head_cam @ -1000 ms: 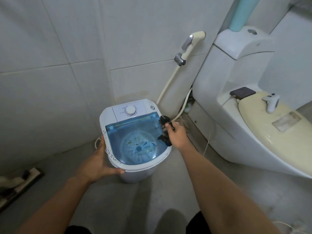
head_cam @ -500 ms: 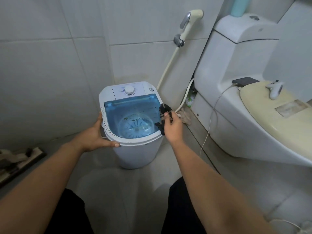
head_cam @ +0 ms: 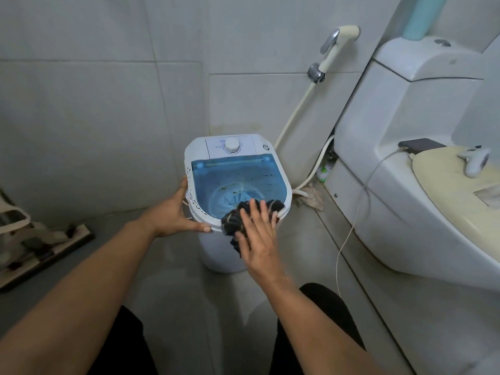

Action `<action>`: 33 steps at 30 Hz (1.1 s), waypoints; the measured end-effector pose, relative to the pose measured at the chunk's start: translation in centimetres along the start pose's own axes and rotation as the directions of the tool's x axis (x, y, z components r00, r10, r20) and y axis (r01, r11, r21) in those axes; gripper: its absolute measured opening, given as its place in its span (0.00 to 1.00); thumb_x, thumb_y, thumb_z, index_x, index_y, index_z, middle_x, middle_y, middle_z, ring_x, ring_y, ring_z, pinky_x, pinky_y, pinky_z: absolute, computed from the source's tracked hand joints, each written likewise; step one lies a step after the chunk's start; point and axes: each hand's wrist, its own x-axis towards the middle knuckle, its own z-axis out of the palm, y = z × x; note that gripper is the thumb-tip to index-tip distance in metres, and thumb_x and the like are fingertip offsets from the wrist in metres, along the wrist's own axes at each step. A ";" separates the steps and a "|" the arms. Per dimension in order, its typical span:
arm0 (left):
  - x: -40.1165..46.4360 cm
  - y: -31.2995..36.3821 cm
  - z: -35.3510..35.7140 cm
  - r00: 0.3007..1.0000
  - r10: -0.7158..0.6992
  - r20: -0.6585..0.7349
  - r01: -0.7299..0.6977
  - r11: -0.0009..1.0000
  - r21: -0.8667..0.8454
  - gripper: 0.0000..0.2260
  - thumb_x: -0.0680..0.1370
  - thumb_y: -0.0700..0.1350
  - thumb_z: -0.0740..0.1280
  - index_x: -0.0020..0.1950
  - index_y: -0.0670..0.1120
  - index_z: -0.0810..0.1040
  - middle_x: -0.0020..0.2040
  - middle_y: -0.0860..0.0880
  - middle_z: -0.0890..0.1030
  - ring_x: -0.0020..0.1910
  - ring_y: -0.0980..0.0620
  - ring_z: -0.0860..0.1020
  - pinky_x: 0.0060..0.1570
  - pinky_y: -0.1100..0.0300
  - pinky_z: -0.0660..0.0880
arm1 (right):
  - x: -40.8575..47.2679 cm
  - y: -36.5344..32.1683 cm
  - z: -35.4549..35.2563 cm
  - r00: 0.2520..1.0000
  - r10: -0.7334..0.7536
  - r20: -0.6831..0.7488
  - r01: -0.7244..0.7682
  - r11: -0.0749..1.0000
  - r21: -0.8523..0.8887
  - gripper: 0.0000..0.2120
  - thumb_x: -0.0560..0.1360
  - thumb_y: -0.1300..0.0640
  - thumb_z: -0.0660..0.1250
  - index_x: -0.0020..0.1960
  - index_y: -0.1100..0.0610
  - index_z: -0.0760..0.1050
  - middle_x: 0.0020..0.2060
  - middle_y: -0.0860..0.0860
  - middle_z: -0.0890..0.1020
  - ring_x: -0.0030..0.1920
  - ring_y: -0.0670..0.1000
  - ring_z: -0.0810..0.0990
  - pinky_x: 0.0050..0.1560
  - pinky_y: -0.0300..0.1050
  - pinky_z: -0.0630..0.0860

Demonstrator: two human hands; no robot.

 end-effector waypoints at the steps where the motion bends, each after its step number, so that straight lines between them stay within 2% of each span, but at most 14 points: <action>1: -0.1 0.1 0.0 1.000 0.000 0.000 0.000 1.000 0.007 0.72 0.54 0.68 0.87 0.82 0.70 0.37 0.81 0.59 0.69 0.79 0.53 0.70 0.79 0.44 0.68 | 0.1 -0.6 0.4 0.999 -0.046 0.022 0.046 0.999 -0.021 0.23 0.83 0.53 0.62 0.76 0.60 0.68 0.79 0.59 0.64 0.81 0.60 0.54 0.78 0.67 0.50; 5: -0.4 0.7 -0.2 1.000 -0.027 0.001 0.027 0.995 0.091 0.71 0.57 0.73 0.82 0.83 0.68 0.34 0.80 0.55 0.70 0.78 0.51 0.72 0.77 0.48 0.70 | 0.7 -2.2 1.7 0.993 -0.109 0.035 0.112 0.989 -0.092 0.22 0.83 0.53 0.63 0.75 0.60 0.70 0.77 0.58 0.66 0.80 0.58 0.58 0.77 0.68 0.55; 11: -0.4 -0.2 0.1 1.000 0.015 -0.024 -0.012 0.995 0.102 0.66 0.65 0.60 0.85 0.85 0.64 0.36 0.76 0.60 0.70 0.73 0.56 0.72 0.70 0.57 0.71 | 1.4 -2.5 1.8 0.981 -0.178 0.074 0.189 0.966 -0.178 0.22 0.82 0.52 0.64 0.74 0.60 0.72 0.77 0.58 0.68 0.80 0.57 0.60 0.77 0.67 0.58; 13: -0.4 -0.5 0.3 0.999 0.014 -0.041 -0.010 0.995 0.102 0.65 0.66 0.59 0.84 0.85 0.63 0.36 0.78 0.56 0.71 0.73 0.54 0.73 0.69 0.58 0.72 | 1.8 -3.0 2.1 0.978 -0.186 0.099 0.203 0.959 -0.199 0.22 0.82 0.52 0.64 0.74 0.59 0.72 0.77 0.57 0.68 0.80 0.57 0.60 0.77 0.66 0.58; 17: -0.3 -1.0 0.7 0.996 0.041 -0.079 -0.039 0.999 0.031 0.60 0.71 0.54 0.82 0.84 0.66 0.36 0.78 0.52 0.69 0.70 0.52 0.75 0.66 0.59 0.71 | 2.8 -4.3 3.3 0.968 -0.207 0.141 0.238 0.937 -0.254 0.21 0.83 0.50 0.61 0.72 0.60 0.73 0.76 0.58 0.70 0.79 0.59 0.63 0.76 0.66 0.59; 21: -0.1 -1.9 0.9 0.996 0.045 -0.079 -0.047 0.999 -0.026 0.55 0.70 0.56 0.76 0.78 0.78 0.36 0.75 0.42 0.75 0.56 0.47 0.83 0.58 0.53 0.79 | 3.9 -5.3 4.3 0.952 -0.218 0.213 0.275 0.916 -0.292 0.21 0.83 0.51 0.61 0.72 0.60 0.73 0.76 0.59 0.70 0.78 0.61 0.63 0.75 0.66 0.60; 22: -0.1 -1.9 0.9 0.995 0.062 -0.079 -0.065 0.997 -0.032 0.55 0.69 0.57 0.76 0.79 0.76 0.36 0.78 0.43 0.73 0.57 0.47 0.83 0.60 0.50 0.80 | 4.1 -5.5 4.5 0.950 -0.215 0.225 0.277 0.913 -0.299 0.21 0.83 0.51 0.61 0.72 0.61 0.73 0.75 0.59 0.70 0.78 0.61 0.63 0.75 0.66 0.60; 24: -0.2 -2.0 1.0 0.990 0.107 -0.093 -0.111 0.993 -0.046 0.58 0.68 0.58 0.78 0.83 0.71 0.38 0.83 0.50 0.66 0.68 0.47 0.80 0.69 0.46 0.77 | 4.7 -5.9 4.8 0.950 -0.196 0.244 0.266 0.916 -0.300 0.21 0.84 0.50 0.60 0.72 0.61 0.73 0.75 0.60 0.71 0.78 0.61 0.63 0.76 0.66 0.61; 26: -0.4 -2.6 1.1 0.983 0.151 -0.105 -0.159 0.985 -0.071 0.60 0.68 0.57 0.81 0.85 0.64 0.39 0.85 0.54 0.61 0.81 0.51 0.68 0.77 0.44 0.70 | 5.5 -6.4 5.1 0.948 -0.165 0.271 0.244 0.925 -0.292 0.22 0.84 0.50 0.58 0.72 0.61 0.73 0.75 0.60 0.71 0.78 0.61 0.63 0.76 0.65 0.61; 27: -0.4 -3.0 1.3 0.980 0.166 -0.110 -0.176 0.981 -0.086 0.61 0.68 0.56 0.82 0.86 0.61 0.40 0.86 0.57 0.59 0.83 0.53 0.64 0.79 0.44 0.68 | 5.9 -6.7 5.2 0.947 -0.142 0.287 0.228 0.929 -0.293 0.22 0.84 0.49 0.56 0.72 0.61 0.73 0.75 0.60 0.71 0.78 0.61 0.63 0.76 0.65 0.60; 28: -0.4 -3.4 1.4 0.980 0.171 -0.107 -0.183 0.977 -0.113 0.61 0.68 0.53 0.83 0.87 0.59 0.41 0.85 0.61 0.58 0.83 0.56 0.62 0.80 0.45 0.66 | 6.4 -6.9 5.3 0.948 -0.120 0.296 0.210 0.932 -0.296 0.23 0.84 0.49 0.55 0.72 0.61 0.73 0.75 0.60 0.71 0.78 0.61 0.63 0.77 0.64 0.60; 30: -0.3 -3.8 1.7 0.985 0.147 -0.087 -0.161 0.971 -0.178 0.59 0.70 0.46 0.82 0.87 0.57 0.43 0.81 0.67 0.64 0.81 0.59 0.66 0.80 0.52 0.66 | 7.5 -7.4 5.7 0.949 -0.080 0.304 0.177 0.935 -0.306 0.24 0.84 0.48 0.53 0.71 0.61 0.74 0.73 0.60 0.73 0.77 0.61 0.66 0.77 0.64 0.60; 32: -0.1 -3.5 2.2 0.985 0.135 -0.102 -0.153 0.969 -0.192 0.56 0.73 0.39 0.80 0.88 0.53 0.44 0.78 0.64 0.69 0.78 0.61 0.71 0.77 0.62 0.67 | 8.7 -7.9 6.5 0.947 -0.031 0.319 0.143 0.931 -0.335 0.25 0.82 0.48 0.52 0.69 0.61 0.76 0.71 0.60 0.76 0.75 0.62 0.69 0.76 0.64 0.61; 33: -0.1 -3.1 2.4 0.987 0.118 -0.108 -0.138 0.970 -0.200 0.53 0.73 0.42 0.78 0.88 0.49 0.46 0.78 0.62 0.69 0.77 0.62 0.71 0.76 0.68 0.66 | 9.4 -8.1 7.1 0.947 -0.004 0.321 0.123 0.928 -0.352 0.26 0.81 0.48 0.52 0.68 0.61 0.78 0.69 0.60 0.78 0.73 0.62 0.71 0.75 0.65 0.62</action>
